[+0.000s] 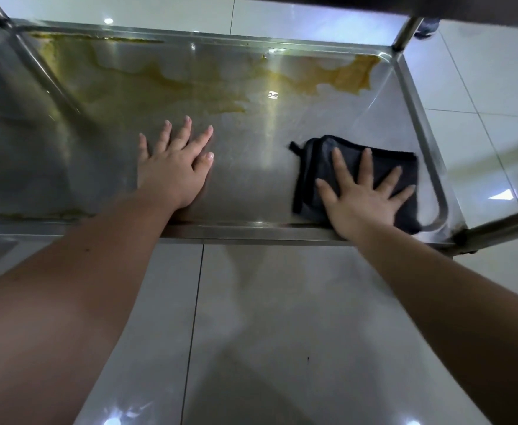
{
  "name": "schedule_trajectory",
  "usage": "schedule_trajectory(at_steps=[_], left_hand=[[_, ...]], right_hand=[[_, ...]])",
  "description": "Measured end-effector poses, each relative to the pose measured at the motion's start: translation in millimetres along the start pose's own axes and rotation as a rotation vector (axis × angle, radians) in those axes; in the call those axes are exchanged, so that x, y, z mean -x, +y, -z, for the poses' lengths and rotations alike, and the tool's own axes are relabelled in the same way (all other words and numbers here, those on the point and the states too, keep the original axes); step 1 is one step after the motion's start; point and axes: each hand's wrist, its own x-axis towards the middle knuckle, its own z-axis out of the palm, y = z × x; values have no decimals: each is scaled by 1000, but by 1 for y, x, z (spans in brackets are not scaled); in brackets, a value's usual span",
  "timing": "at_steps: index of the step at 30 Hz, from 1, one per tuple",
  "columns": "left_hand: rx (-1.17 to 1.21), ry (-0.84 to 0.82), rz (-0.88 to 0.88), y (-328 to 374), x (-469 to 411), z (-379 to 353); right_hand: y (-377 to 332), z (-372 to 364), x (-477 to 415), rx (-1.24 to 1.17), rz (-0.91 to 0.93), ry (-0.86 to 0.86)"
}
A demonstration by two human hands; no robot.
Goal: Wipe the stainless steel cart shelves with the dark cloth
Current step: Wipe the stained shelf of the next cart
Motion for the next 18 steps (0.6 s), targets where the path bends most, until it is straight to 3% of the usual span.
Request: schedule_trajectory(at_steps=[4,7,11,18], left_hand=[[9,14,-15,-1,1,-1],[15,6,-14,-5,0,-1],[20,9,-19,-2,0,-1],[26,10,-4,9,5,-3]], right_hand=[[-90,-11,25,26,201,-6],[-108,-12,29,28,262,-27],[-59,-7,10,47,275,-13],[52,6,-10,36,50,-18]])
